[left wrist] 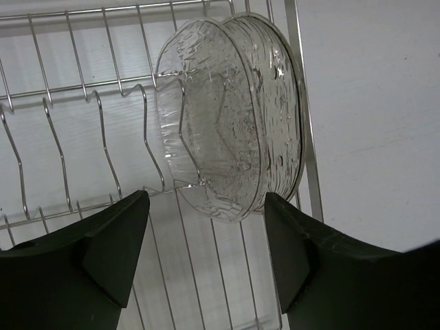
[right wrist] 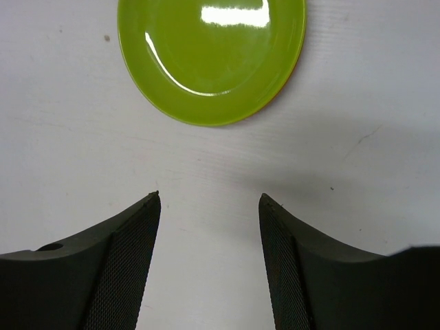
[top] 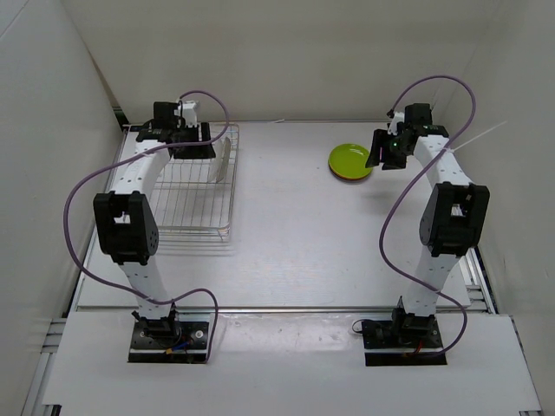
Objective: Unload the plates from the dish rack
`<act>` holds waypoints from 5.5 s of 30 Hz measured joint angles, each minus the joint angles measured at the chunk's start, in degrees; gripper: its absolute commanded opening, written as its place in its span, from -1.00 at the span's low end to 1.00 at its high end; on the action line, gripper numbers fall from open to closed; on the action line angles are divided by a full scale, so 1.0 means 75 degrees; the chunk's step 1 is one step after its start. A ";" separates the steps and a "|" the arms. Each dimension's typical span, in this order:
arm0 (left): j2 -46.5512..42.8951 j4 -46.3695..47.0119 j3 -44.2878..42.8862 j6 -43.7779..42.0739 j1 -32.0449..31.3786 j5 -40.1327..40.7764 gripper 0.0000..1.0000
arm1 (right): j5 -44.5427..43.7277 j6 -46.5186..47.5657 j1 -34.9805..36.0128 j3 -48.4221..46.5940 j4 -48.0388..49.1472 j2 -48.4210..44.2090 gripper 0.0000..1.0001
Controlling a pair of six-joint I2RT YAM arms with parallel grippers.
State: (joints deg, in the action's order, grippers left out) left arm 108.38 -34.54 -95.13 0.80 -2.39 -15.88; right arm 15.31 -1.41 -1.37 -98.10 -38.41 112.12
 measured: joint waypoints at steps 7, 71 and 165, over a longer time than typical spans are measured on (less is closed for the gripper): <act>0.0329 0.0082 -0.0545 0.0090 0.0003 -0.0321 0.63 | 0.0122 0.0044 0.0000 0.0154 -0.0087 0.0000 0.27; -0.0160 -0.0731 -0.1708 0.0527 -0.0341 -0.0711 -0.79 | 0.0204 0.0187 0.0000 0.0326 -0.0073 -0.0015 0.27; -0.2506 -0.1148 -0.1623 -0.5429 -0.3162 0.6347 1.00 | -0.0044 -0.0341 0.0912 0.3217 0.0667 -0.1810 -1.00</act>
State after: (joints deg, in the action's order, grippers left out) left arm 89.58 -43.16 -107.31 -39.92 -26.11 31.73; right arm 14.98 -3.97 5.48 -73.97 -33.41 98.54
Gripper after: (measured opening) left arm 0.996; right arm 0.010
